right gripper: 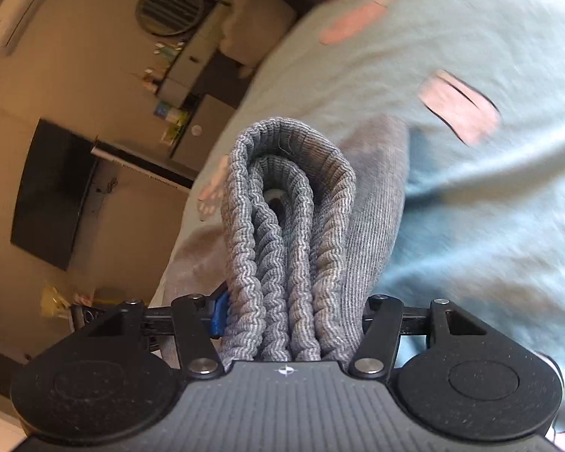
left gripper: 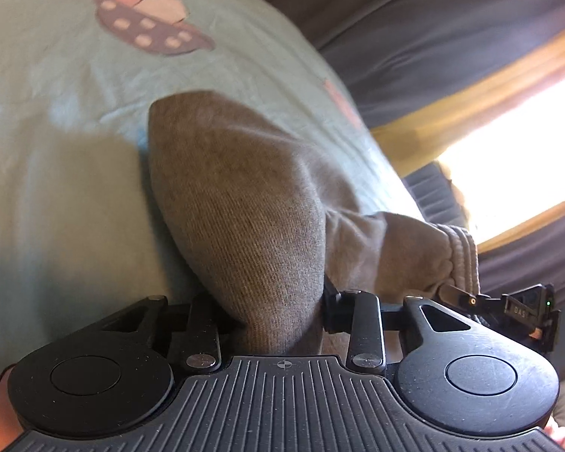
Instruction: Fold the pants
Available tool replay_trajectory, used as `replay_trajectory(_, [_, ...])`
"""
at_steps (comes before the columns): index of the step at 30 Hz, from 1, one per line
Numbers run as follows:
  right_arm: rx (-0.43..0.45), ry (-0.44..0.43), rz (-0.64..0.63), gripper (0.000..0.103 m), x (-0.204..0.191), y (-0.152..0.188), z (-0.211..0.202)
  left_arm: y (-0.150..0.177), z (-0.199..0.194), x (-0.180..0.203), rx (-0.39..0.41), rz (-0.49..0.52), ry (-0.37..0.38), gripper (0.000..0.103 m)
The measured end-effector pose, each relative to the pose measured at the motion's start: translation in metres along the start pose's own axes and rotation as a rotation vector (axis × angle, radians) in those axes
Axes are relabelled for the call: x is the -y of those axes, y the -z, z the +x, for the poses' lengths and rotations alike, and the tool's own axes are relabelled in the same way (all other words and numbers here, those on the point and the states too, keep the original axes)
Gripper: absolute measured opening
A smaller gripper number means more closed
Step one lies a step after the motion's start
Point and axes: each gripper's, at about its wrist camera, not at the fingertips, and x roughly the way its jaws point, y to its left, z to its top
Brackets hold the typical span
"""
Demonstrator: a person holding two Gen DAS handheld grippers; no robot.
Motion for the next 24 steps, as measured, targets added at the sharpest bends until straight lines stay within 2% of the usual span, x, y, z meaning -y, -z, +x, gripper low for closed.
replay_trajectory(4, [0.015,0.008,-0.086,0.056,-0.036,-0.011,0.003,-0.016,-0.015,0.019,0.051,0.054,0.026,0.033])
replay_trajectory(8, [0.082,0.005,-0.127,0.055,-0.057,-0.030,0.003,-0.046,-0.031,0.034,0.126,0.099,0.023,0.033])
replay_trajectory(9, [0.103,0.001,-0.131,0.056,-0.060,-0.036,0.003,-0.051,-0.034,0.038,0.144,0.118,0.006,0.034])
replay_trajectory(10, [0.122,0.001,-0.136,0.058,-0.062,-0.042,0.003,-0.057,-0.036,0.041,0.162,0.126,-0.019,0.041])
replay_trajectory(11, [0.139,0.029,-0.148,0.066,-0.063,-0.049,0.003,-0.061,-0.037,0.044,0.183,0.126,-0.077,0.053])
replay_trajectory(12, [0.151,0.075,-0.138,0.074,-0.063,-0.056,0.004,-0.063,-0.037,0.046,0.199,0.134,-0.140,0.055])
replay_trajectory(13, [0.170,0.133,-0.109,0.078,-0.061,-0.061,0.004,-0.063,-0.037,0.046,0.203,0.139,-0.198,0.058])
replay_trajectory(15, [0.230,0.279,-0.088,0.080,-0.057,-0.062,-0.002,-0.053,-0.038,0.045,0.209,0.165,-0.288,0.062])
replay_trajectory(16, [0.251,0.306,-0.111,0.080,-0.057,-0.057,-0.006,-0.044,-0.040,0.045,0.217,0.185,-0.303,0.066])
replay_trajectory(17, [0.254,0.308,-0.126,0.080,-0.057,-0.051,-0.009,-0.034,-0.043,0.044,0.224,0.192,-0.312,0.074])
replay_trajectory(19, [0.255,0.275,-0.113,0.080,-0.055,-0.033,-0.017,-0.011,-0.047,0.042,0.251,0.183,-0.329,0.082])
replay_trajectory(21, [0.261,0.227,-0.092,0.080,-0.049,-0.015,-0.024,0.006,-0.046,0.040,0.262,0.175,-0.344,0.083])
replay_trajectory(24, [0.268,0.217,-0.040,0.080,-0.046,0.008,-0.024,0.027,-0.043,0.032,0.263,0.105,-0.368,0.084])
